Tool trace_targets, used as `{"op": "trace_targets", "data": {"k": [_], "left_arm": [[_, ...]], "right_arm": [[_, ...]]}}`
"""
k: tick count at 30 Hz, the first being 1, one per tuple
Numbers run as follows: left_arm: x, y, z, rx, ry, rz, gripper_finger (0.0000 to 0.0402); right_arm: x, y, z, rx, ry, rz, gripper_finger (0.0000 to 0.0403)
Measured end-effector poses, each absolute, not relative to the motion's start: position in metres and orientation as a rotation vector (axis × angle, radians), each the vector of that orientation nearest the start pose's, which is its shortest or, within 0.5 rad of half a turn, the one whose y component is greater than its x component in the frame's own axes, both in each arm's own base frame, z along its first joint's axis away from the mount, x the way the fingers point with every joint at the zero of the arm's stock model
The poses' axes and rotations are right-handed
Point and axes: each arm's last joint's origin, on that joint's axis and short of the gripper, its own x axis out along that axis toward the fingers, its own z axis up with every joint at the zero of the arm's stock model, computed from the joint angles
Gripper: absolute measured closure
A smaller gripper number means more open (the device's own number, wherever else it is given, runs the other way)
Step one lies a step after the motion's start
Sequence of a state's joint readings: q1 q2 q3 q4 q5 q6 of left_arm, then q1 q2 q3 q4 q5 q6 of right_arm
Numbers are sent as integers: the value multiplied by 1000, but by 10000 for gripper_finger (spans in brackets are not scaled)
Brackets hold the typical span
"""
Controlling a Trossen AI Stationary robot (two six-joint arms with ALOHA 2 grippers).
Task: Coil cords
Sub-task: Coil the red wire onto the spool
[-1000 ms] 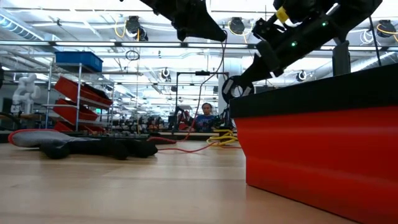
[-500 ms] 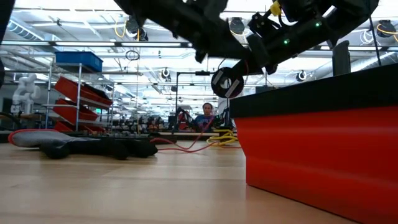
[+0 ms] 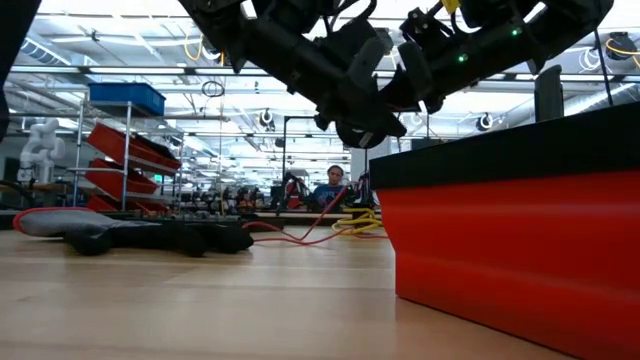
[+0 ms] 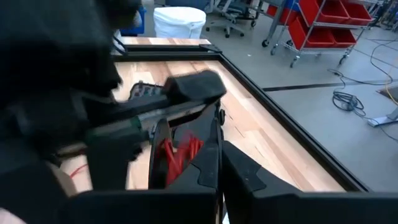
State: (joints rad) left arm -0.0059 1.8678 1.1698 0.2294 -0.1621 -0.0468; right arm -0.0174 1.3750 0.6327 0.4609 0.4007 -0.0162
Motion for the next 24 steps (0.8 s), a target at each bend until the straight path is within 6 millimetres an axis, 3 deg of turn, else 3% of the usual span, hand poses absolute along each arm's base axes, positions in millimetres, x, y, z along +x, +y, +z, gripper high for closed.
{"op": "trace_targets", "data": {"k": [5,14,24], "left_arm": [[409,2,196,5,495,194,402],[405,6,189,50,572,283,402],[401,18,186,109,628,331,402]], "right_arm": [[279,-16,219,-79,260,-439,403],[263,-10,245,-50,187,-384,403],[240,-6,248,39,319,-279,403]]}}
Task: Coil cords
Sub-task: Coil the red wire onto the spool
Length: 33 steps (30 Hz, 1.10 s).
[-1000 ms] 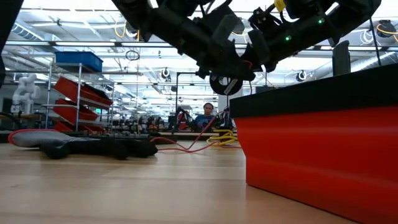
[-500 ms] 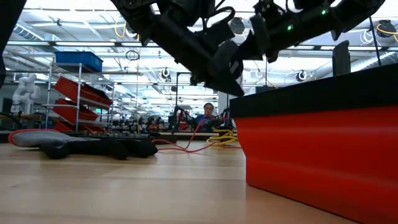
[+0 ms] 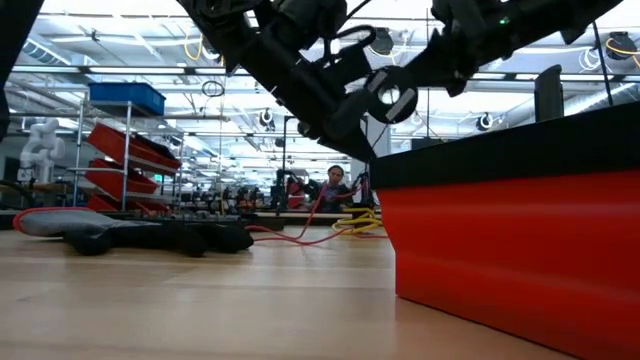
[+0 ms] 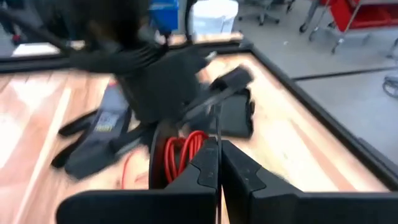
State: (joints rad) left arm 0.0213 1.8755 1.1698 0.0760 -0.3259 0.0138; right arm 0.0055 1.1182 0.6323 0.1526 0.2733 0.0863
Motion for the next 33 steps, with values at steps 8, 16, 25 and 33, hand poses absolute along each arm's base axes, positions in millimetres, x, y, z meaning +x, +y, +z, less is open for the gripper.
{"op": "trace_targets", "data": {"k": [8,16,25,33], "left_arm": [[398,24,187,110,655,344,402],[403,24,212,104,589,289,402],[404,23,225,99,631,254,357],[399,22,218,102,725,251,295]], "right_arm": [[228,-6,242,46,445,-262,403],[234,-9,229,15,515,-286,403],[238,-19,222,-5,557,-342,403],[236,-26,219,-9,588,-370,403]]}}
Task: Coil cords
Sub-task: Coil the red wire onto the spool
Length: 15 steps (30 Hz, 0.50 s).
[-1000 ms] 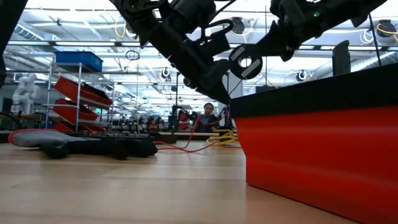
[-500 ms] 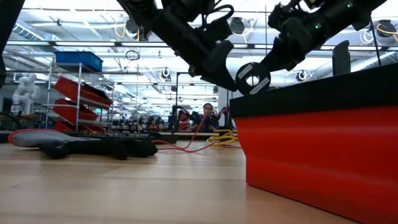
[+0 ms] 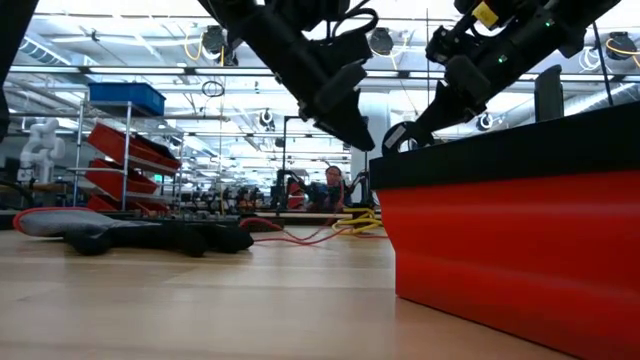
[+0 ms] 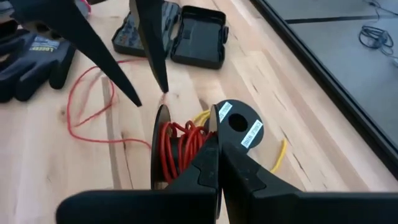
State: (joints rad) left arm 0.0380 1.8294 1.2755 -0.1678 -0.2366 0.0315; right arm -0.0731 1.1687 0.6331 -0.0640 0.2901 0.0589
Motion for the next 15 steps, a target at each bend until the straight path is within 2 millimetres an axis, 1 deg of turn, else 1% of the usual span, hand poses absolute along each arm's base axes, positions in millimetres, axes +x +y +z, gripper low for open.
{"op": "trace_targets", "data": {"k": [9,11,15], "left_arm": [[393,22,211,79,810,261,234],[393,22,211,60,809,262,226],[393,19,211,12,810,165,222]], "right_arm": [[234,-25,217,-26,616,-364,403],[234,-25,217,-26,621,-364,403],[234,-25,216,-26,625,-363,403]]}}
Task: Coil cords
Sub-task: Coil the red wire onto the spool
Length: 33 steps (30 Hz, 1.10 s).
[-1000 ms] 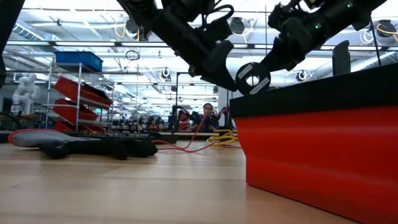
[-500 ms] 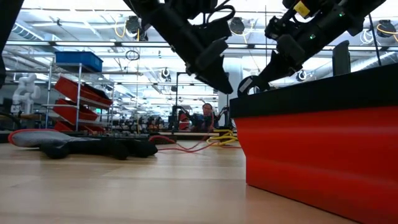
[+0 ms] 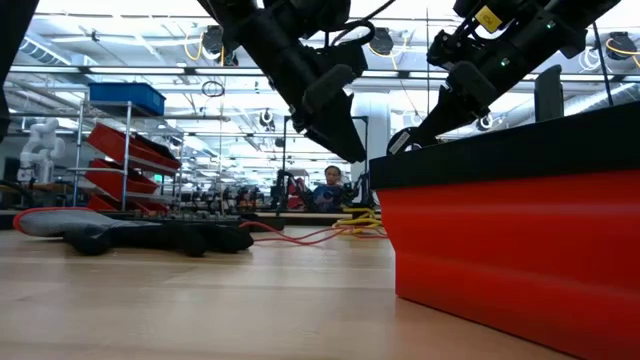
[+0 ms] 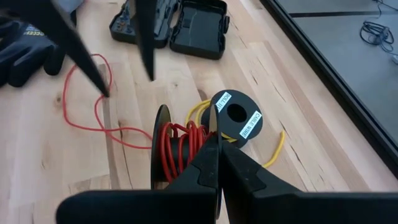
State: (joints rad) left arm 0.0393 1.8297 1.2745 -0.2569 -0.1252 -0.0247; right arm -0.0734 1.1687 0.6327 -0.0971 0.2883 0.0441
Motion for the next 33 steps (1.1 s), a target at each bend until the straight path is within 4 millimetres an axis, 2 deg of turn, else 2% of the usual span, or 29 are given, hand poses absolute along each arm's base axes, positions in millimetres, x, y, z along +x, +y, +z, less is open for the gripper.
{"op": "trace_targets", "data": {"k": [5,9,15,20,28,33], "left_arm": [[389,16,200,-75,830,149,221],[387,16,183,-131,864,156,221],[396,8,167,-191,787,108,221],[402,7,142,-178,831,144,221],[407,7,125,-177,835,184,222],[408,8,120,-159,841,218,249]], "right_arm": [[234,-25,216,-25,624,-361,403],[234,-25,217,-25,623,-361,403],[234,-25,217,-24,612,-361,403],[234,-25,217,-24,612,-362,403],[234,-25,217,-24,611,-361,403],[235,-25,218,-23,607,-362,403]]}}
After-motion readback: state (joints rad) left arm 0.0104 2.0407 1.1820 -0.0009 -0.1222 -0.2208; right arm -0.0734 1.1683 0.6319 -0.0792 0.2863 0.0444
